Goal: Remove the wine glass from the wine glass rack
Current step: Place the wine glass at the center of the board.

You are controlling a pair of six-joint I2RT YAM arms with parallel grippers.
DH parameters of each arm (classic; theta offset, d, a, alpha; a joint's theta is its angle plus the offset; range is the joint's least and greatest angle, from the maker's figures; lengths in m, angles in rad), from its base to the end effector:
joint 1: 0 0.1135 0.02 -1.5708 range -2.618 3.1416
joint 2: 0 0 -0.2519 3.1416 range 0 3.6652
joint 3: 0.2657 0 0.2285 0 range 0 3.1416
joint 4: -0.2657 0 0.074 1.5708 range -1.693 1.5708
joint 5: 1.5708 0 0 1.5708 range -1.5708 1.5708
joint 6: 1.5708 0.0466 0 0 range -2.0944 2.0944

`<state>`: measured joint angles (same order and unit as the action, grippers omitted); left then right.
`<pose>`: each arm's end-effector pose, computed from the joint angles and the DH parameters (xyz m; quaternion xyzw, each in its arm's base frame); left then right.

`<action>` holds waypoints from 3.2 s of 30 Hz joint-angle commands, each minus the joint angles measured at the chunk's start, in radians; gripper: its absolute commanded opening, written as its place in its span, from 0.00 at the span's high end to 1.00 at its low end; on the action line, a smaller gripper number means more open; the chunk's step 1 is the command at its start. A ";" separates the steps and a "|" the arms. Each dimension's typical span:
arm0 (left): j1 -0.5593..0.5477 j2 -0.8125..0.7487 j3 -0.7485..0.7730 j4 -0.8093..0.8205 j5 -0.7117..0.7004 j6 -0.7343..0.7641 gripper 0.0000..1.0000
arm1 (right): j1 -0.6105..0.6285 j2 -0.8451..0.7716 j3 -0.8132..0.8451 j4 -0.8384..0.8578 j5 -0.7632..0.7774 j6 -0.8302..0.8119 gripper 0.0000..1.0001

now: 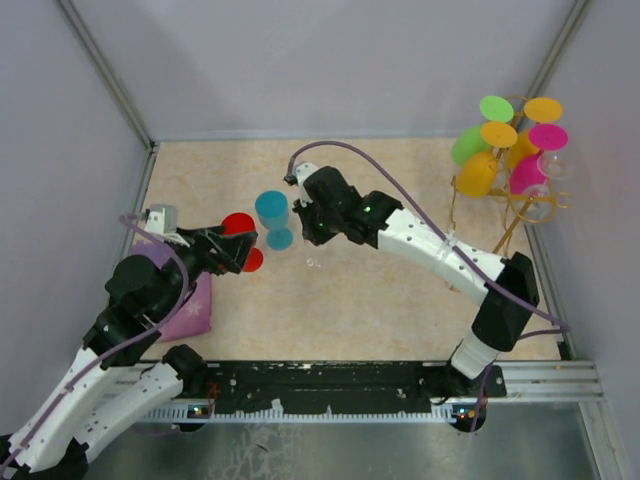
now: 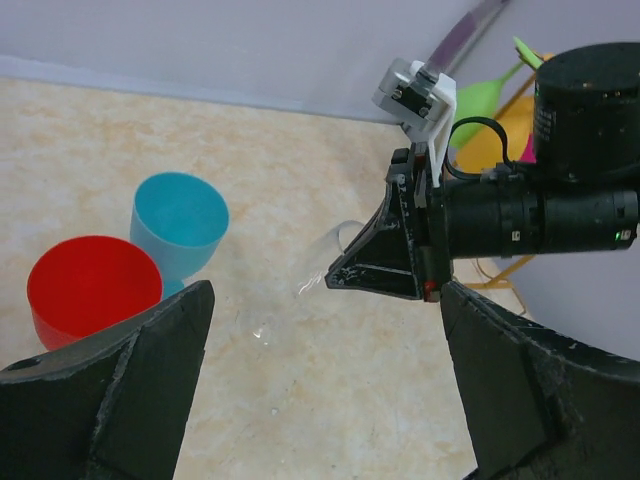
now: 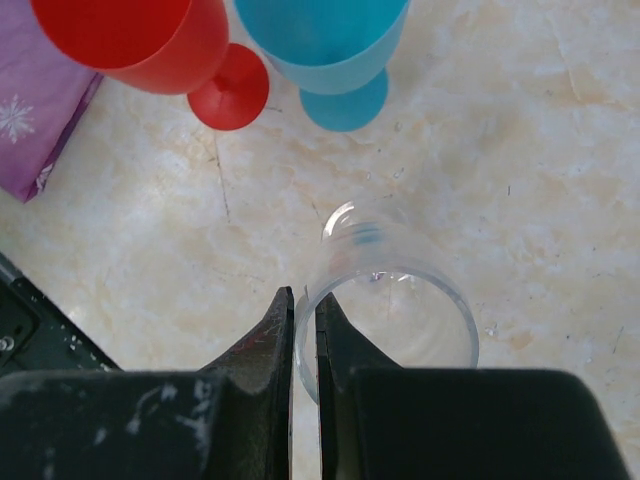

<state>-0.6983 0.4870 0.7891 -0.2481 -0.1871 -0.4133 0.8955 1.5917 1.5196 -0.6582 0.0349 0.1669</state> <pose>0.0896 -0.0639 0.3607 0.0301 0.6874 -0.3268 0.6479 0.2134 0.2638 0.3289 -0.3186 0.8555 0.1929 0.3598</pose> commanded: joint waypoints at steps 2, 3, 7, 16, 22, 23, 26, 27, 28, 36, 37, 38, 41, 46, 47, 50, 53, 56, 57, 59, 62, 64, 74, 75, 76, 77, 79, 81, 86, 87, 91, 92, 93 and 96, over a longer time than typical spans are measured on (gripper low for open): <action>0.002 0.040 0.049 -0.112 -0.139 -0.188 0.00 | -0.001 0.070 0.117 0.117 0.076 0.018 1.00; 0.002 0.036 0.048 -0.116 -0.148 -0.213 0.00 | -0.001 0.099 0.129 0.117 0.083 0.016 1.00; 0.002 0.020 0.033 -0.121 -0.137 -0.224 0.01 | -0.002 0.167 0.172 0.115 0.103 0.000 1.00; 0.002 0.009 0.041 -0.185 -0.141 -0.240 0.01 | -0.040 0.310 0.296 0.024 0.090 -0.029 0.97; 0.002 0.002 0.040 -0.184 -0.142 -0.230 0.01 | -0.046 0.368 0.347 -0.042 0.117 -0.051 0.94; 0.002 0.002 0.040 -0.184 -0.139 -0.229 0.01 | -0.047 0.372 0.356 -0.051 0.121 -0.053 0.93; 0.003 0.005 0.038 -0.183 -0.136 -0.228 0.01 | -0.048 0.380 0.374 -0.063 0.130 -0.062 0.87; 0.003 0.006 0.038 -0.183 -0.135 -0.228 0.01 | -0.048 0.380 0.379 -0.065 0.132 -0.065 0.86; 0.003 0.009 0.038 -0.182 -0.134 -0.227 0.01 | -0.048 0.381 0.385 -0.072 0.142 -0.065 0.86; 0.003 0.018 0.045 -0.181 -0.128 -0.204 0.01 | -0.048 0.382 0.416 -0.102 0.129 -0.075 0.79; 0.003 0.020 0.047 -0.181 -0.127 -0.200 0.01 | -0.048 0.375 0.415 -0.100 0.127 -0.077 0.79; 0.003 0.023 0.050 -0.182 -0.125 -0.196 0.01 | -0.048 0.370 0.412 -0.099 0.125 -0.076 0.78; 0.002 0.028 0.053 -0.181 -0.122 -0.197 0.01 | -0.048 0.342 0.392 -0.067 0.114 -0.080 0.83; 0.002 0.036 0.052 -0.178 -0.107 -0.201 0.01 | -0.048 0.329 0.385 -0.034 0.091 -0.086 0.89; 0.003 0.036 0.052 -0.178 -0.105 -0.200 0.01 | -0.049 0.331 0.387 -0.035 0.089 -0.087 0.89; 0.002 0.036 0.057 -0.180 -0.104 -0.192 0.01 | -0.050 0.339 0.395 -0.043 0.088 -0.088 0.89; 0.002 0.036 0.061 -0.181 -0.106 -0.181 0.01 | -0.050 0.340 0.393 -0.046 0.080 -0.084 0.89; 0.002 0.038 0.061 -0.181 -0.105 -0.179 0.01 | -0.050 0.339 0.396 -0.043 0.072 -0.078 0.87; 0.002 0.038 0.061 -0.181 -0.103 -0.179 0.01 | -0.050 0.336 0.398 -0.043 0.069 -0.076 0.86; 0.002 0.040 0.061 -0.183 -0.101 -0.178 0.01 | -0.050 0.333 0.402 -0.043 0.074 -0.069 0.85; 0.002 0.039 0.062 -0.184 -0.099 -0.177 0.01 | -0.052 0.322 0.402 -0.037 0.071 -0.064 0.81; 0.002 0.039 0.062 -0.184 -0.100 -0.175 0.01 | -0.055 0.321 0.409 -0.043 0.075 -0.065 0.75; 0.003 0.049 0.067 -0.189 -0.095 -0.171 0.01 | -0.054 0.246 0.448 -0.062 0.070 -0.078 0.57; 0.002 0.052 0.067 -0.189 -0.093 -0.171 0.01 | -0.054 0.232 0.451 -0.060 0.069 -0.082 0.57; 0.002 0.055 0.068 -0.189 -0.092 -0.173 0.01 | -0.055 0.214 0.452 -0.057 0.066 -0.082 0.56; 0.002 0.057 0.067 -0.190 -0.092 -0.173 0.01 | -0.055 0.190 0.451 -0.045 0.056 -0.082 0.54; 0.002 0.059 0.068 -0.191 -0.092 -0.175 0.01 | -0.054 0.129 0.435 -0.015 0.032 -0.083 0.49; 0.002 0.057 0.069 -0.192 -0.092 -0.175 0.01 | -0.055 0.049 0.407 0.032 -0.008 -0.091 0.41; 0.002 0.050 0.069 -0.192 -0.103 -0.166 0.01 | -0.054 -0.227 0.209 0.247 -0.005 -0.125 0.16; 0.002 0.051 0.070 -0.192 -0.103 -0.164 0.01 | -0.054 -0.273 0.176 0.284 0.016 -0.128 0.12; 0.002 0.051 0.070 -0.182 -0.094 -0.156 0.01 | -0.056 -0.428 0.083 0.368 0.071 -0.202 0.06; 0.002 0.053 0.069 -0.178 -0.092 -0.154 0.01 | -0.056 -0.450 0.079 0.361 0.087 -0.222 0.04; 0.002 0.055 0.068 -0.174 -0.089 -0.153 0.01 | -0.056 -0.467 0.082 0.344 0.108 -0.243 0.02; 0.002 0.061 0.067 -0.164 -0.081 -0.153 0.01 | -0.056 -0.483 0.118 0.239 0.196 -0.303 0.01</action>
<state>-0.6983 0.5449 0.8242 -0.4442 -0.2859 -0.5831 0.8474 1.1019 1.6234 -0.3798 0.1101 -0.0334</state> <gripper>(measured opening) 0.996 0.986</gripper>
